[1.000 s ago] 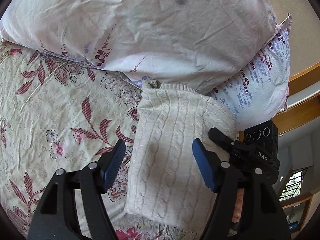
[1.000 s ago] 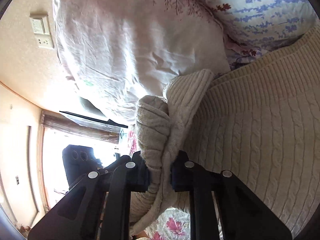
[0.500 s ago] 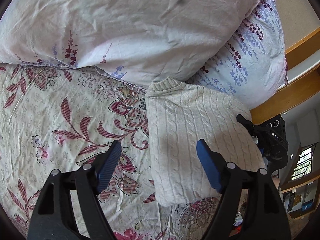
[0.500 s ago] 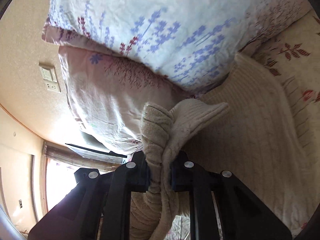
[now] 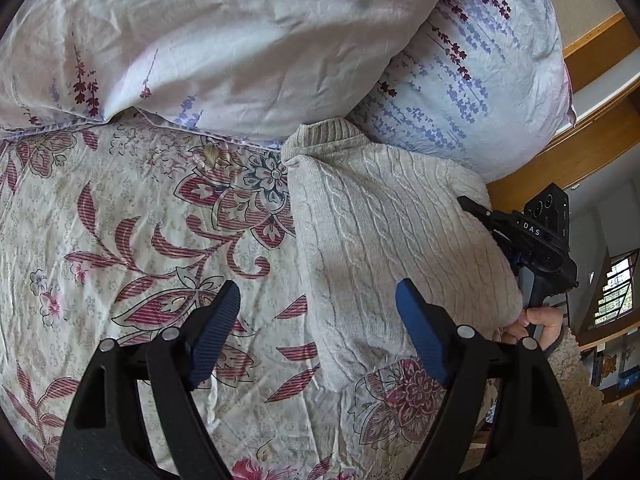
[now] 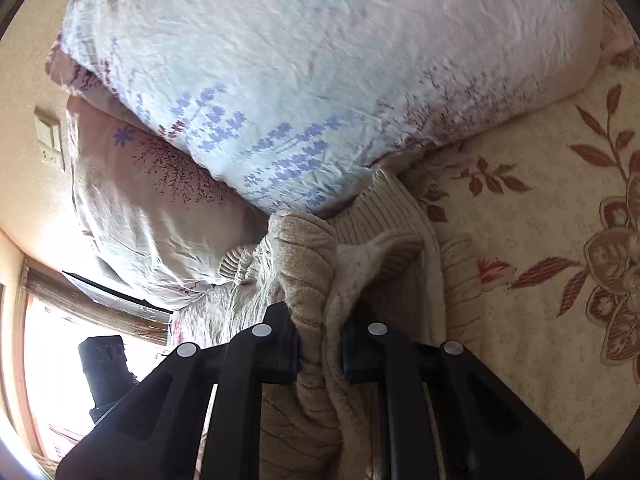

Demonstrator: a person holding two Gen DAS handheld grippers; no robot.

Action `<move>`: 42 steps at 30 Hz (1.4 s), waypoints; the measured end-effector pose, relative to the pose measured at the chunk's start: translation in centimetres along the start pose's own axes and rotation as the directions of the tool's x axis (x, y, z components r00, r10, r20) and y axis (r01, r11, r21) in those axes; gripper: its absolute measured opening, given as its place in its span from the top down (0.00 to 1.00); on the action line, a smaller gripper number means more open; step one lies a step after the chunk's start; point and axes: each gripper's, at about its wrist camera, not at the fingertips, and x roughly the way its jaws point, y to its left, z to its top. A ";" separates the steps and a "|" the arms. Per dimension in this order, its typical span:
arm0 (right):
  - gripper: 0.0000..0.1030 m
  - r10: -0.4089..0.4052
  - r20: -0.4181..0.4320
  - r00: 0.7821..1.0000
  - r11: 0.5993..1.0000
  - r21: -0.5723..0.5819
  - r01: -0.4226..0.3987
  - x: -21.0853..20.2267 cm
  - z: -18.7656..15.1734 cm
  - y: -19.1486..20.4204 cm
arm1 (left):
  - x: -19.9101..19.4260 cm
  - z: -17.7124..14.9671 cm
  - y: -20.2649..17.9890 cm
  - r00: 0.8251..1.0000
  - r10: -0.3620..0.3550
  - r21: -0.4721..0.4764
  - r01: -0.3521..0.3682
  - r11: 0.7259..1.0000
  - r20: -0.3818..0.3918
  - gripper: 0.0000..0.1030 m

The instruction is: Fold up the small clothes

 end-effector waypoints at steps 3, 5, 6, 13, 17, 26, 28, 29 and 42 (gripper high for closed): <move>0.85 -0.102 -0.048 0.994 0.994 -0.041 0.100 1.3 0.0 0.3 | 0.7 -0.1 -0.3 1.000 0.006 0.011 -0.006 1.000 -0.014 0.21; 0.84 -0.082 -0.073 0.994 0.997 0.002 0.082 1.8 0.0 0.1 | 0.8 -0.3 -0.7 1.000 0.014 0.039 -0.013 0.999 -0.019 0.21; 0.80 -0.056 -0.071 0.996 0.998 0.024 0.058 2.0 0.1 0.0 | 0.8 -0.5 -1.0 1.000 0.022 0.061 -0.021 0.998 -0.016 0.21; 0.83 0.020 -0.038 0.999 0.991 0.135 -0.015 -0.7 1.6 -1.7 | 1.5 -0.8 -2.5 0.999 0.033 0.130 -0.028 0.991 -0.029 0.17; 0.84 -0.014 0.056 0.998 0.994 -0.104 0.020 -2.9 1.6 1.8 | 1.7 -0.8 -2.4 0.999 0.032 0.128 -0.028 0.991 -0.027 0.17; 0.82 -0.308 -0.052 0.950 0.949 -0.092 0.303 -1.1 3.1 -2.2 | 1.7 -1.3 -2.7 0.996 0.087 0.187 -0.086 0.979 0.002 0.17; 0.75 -0.271 -0.025 0.962 0.962 -0.054 0.269 -3.1 3.0 -2.3 | 1.4 -1.6 -3.2 0.993 0.108 0.228 -0.115 0.967 0.041 0.17; 0.73 -0.243 -0.003 0.970 0.970 -0.025 0.243 -4.5 2.9 -2.4 | 1.3 -1.9 -3.5 0.991 0.119 0.253 -0.131 0.959 0.062 0.16; 0.53 -0.060 -0.001 0.998 0.993 0.105 0.060 -10.5 -5.6 -2.0 | 3.8 -4.7 -6.4 0.985 0.168 0.378 -0.174 0.909 0.051 0.07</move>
